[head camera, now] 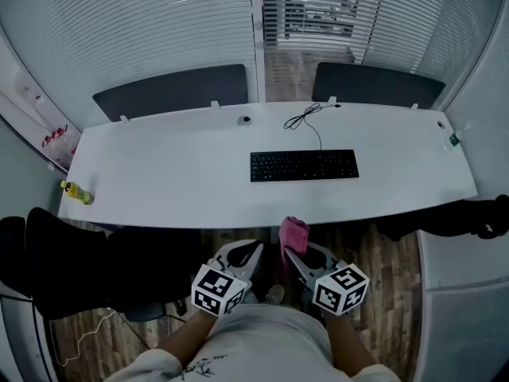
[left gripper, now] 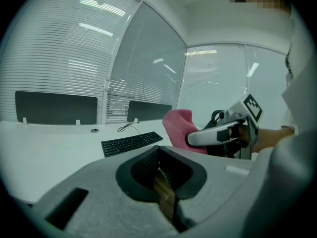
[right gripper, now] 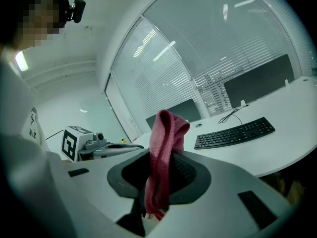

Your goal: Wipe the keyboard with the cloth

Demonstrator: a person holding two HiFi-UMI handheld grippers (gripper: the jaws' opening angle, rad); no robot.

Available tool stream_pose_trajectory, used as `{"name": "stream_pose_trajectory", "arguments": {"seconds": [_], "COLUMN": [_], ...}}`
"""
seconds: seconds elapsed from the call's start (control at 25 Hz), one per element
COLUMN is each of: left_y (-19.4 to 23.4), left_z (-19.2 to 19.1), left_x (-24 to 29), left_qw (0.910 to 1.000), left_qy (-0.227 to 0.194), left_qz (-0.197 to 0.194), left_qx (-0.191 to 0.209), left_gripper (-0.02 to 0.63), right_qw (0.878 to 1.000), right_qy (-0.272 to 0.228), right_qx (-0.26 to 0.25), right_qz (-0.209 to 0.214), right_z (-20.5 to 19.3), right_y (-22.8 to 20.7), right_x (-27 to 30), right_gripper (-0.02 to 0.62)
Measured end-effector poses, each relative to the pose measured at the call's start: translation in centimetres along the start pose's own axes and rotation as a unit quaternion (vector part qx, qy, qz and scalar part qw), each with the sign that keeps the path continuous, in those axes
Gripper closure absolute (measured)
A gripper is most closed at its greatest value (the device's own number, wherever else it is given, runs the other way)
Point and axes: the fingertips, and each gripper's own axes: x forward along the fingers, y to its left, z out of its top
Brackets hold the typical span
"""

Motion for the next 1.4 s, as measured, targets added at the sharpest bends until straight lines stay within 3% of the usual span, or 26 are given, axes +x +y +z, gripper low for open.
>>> {"name": "stream_pose_trajectory", "arguments": {"seconds": [0.28, 0.68, 1.4], "left_y": [-0.8, 2.1, 14.8], "left_z": [-0.7, 0.1, 6.4], "left_x": [0.4, 2.7, 9.9], "left_qw": [1.0000, 0.9998, 0.9984], "left_qy": [0.003, 0.003, -0.001], "left_qz": [-0.001, -0.017, -0.056], "left_qx": [-0.005, -0.008, 0.008], "left_gripper": [0.595, 0.595, 0.595], "right_qw": [1.000, 1.000, 0.998], "right_qy": [0.004, 0.006, -0.007], "right_qx": [0.007, 0.010, 0.008], "right_qz": [0.002, -0.011, -0.054], "right_z": [-0.8, 0.3, 8.1], "right_y": [-0.5, -2.0, -8.2], "right_x": [-0.3, 2.7, 13.9], "right_gripper": [0.514, 0.514, 0.514]}}
